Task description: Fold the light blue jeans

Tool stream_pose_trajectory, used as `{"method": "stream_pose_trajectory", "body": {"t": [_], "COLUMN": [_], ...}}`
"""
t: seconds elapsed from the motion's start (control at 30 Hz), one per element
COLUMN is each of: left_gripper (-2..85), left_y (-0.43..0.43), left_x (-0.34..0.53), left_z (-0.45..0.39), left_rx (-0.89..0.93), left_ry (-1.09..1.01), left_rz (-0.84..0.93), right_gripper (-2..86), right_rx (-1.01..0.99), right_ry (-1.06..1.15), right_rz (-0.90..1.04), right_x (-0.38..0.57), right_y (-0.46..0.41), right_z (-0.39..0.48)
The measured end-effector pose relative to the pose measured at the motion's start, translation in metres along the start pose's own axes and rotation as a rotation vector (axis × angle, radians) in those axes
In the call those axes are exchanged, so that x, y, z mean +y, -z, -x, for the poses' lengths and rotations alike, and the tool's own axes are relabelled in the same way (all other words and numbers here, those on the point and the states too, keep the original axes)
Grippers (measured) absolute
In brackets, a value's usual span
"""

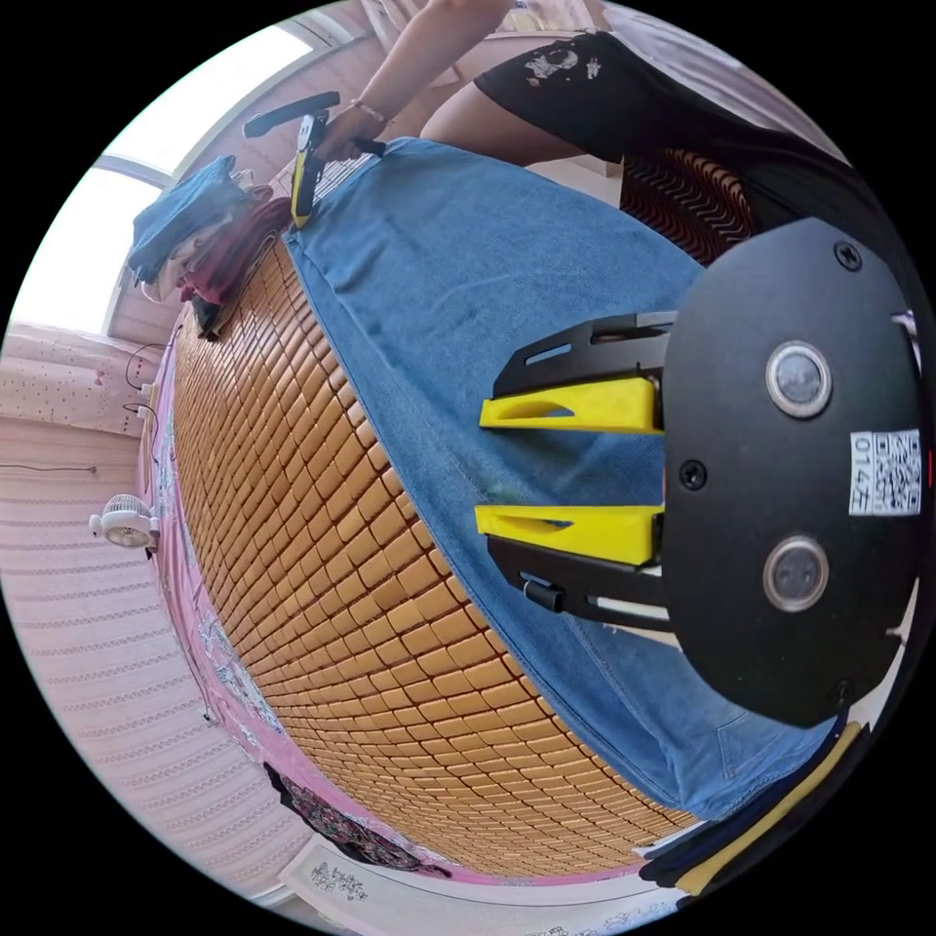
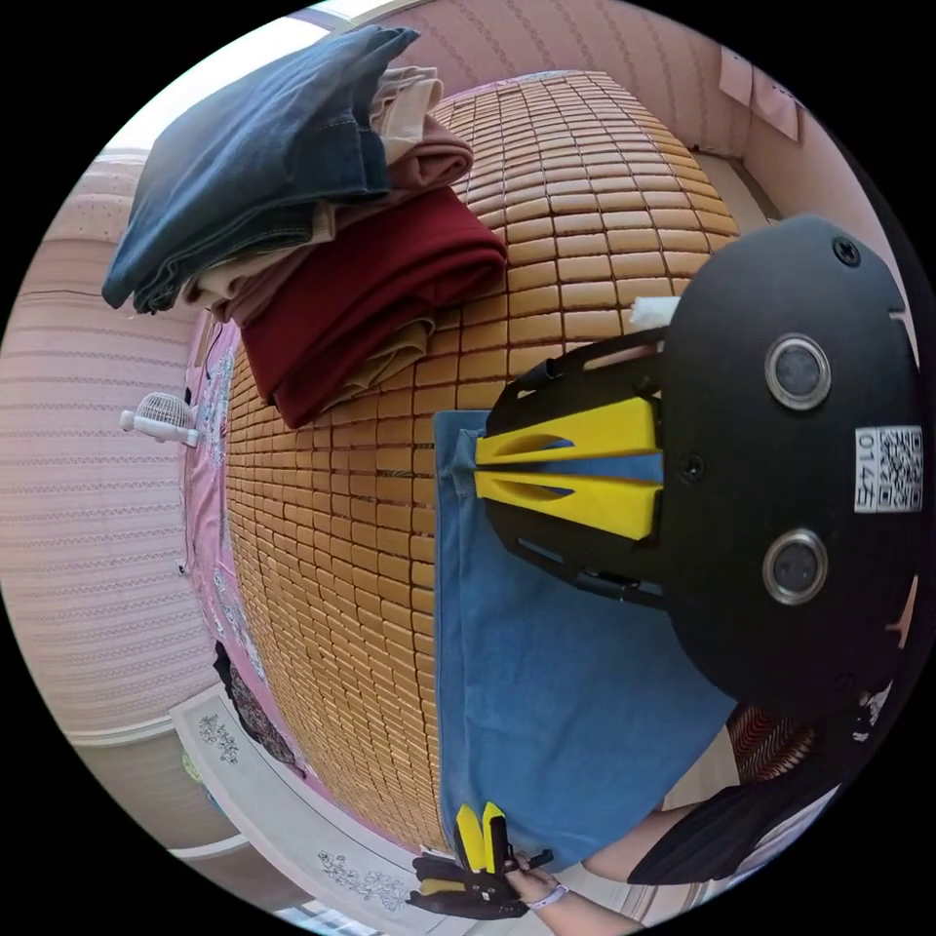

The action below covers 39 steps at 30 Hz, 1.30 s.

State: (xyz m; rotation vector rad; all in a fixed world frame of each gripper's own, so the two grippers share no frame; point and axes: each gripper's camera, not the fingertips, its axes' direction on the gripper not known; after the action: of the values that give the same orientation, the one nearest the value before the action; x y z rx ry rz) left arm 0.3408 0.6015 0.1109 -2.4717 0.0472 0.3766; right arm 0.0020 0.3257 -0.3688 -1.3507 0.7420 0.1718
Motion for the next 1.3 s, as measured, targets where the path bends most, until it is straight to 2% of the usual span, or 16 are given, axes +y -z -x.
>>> {"method": "stream_pose_trajectory", "body": {"t": [0.1,0.17,0.33,0.47,0.63,0.73,0.77,0.9,1.0,1.1,1.17,1.3], "left_gripper": [6.3,0.1,-0.9,-1.0,-0.9,-0.8,-0.6,1.4,2.7,2.7,3.3,4.0], "left_y": [0.008,0.017,0.055,0.089,0.049,0.003,0.002,0.005,0.032,0.047,0.04,0.014], "left_x": [-0.008,-0.014,-0.015,-0.027,-0.053,-0.065,-0.063,-0.062,-0.048,-0.029,-0.014,0.002], "left_z": [-0.003,-0.01,-0.033,-0.022,0.014,0.025,0.029,0.046,0.043,0.022,-0.002,-0.025], "left_rx": [0.015,-0.015,-0.149,-0.132,-0.066,-0.044,-0.047,-0.004,-0.042,0.008,0.093,0.185], "left_ry": [-0.015,-0.046,-0.207,-0.169,0.027,0.082,0.096,0.165,0.13,0.034,-0.019,-0.016], "left_rz": [-0.016,-0.029,-0.122,-0.22,-0.193,-0.043,-0.105,-0.097,-0.187,-0.207,-0.165,-0.103], "right_gripper": [-0.6,-0.7,-0.7,-0.5,0.2,0.8,1.2,3.4,4.3,5.2,5.5,1.7], "right_rx": [-0.011,-0.033,-0.058,-0.053,-0.099,-0.124,-0.1,-0.111,-0.076,-0.091,-0.173,-0.236], "right_ry": [0.003,-0.005,0.004,0.014,-0.049,-0.122,-0.147,-0.178,-0.166,-0.198,-0.256,-0.248], "right_rz": [-0.049,-0.091,-0.204,-0.243,-0.128,0.026,0.079,0.014,-0.005,0.082,0.187,0.281], "right_x": [0.012,0.02,0.041,0.039,-0.002,-0.016,-0.016,0.001,0.04,0.087,0.114,0.122], "right_y": [0.011,0.026,0.071,0.099,0.035,-0.037,-0.056,-0.038,0.0,0.016,0.007,-0.012], "right_z": [-0.007,-0.016,-0.031,-0.045,-0.069,-0.083,-0.088,-0.104,-0.119,-0.131,-0.137,-0.135]}}
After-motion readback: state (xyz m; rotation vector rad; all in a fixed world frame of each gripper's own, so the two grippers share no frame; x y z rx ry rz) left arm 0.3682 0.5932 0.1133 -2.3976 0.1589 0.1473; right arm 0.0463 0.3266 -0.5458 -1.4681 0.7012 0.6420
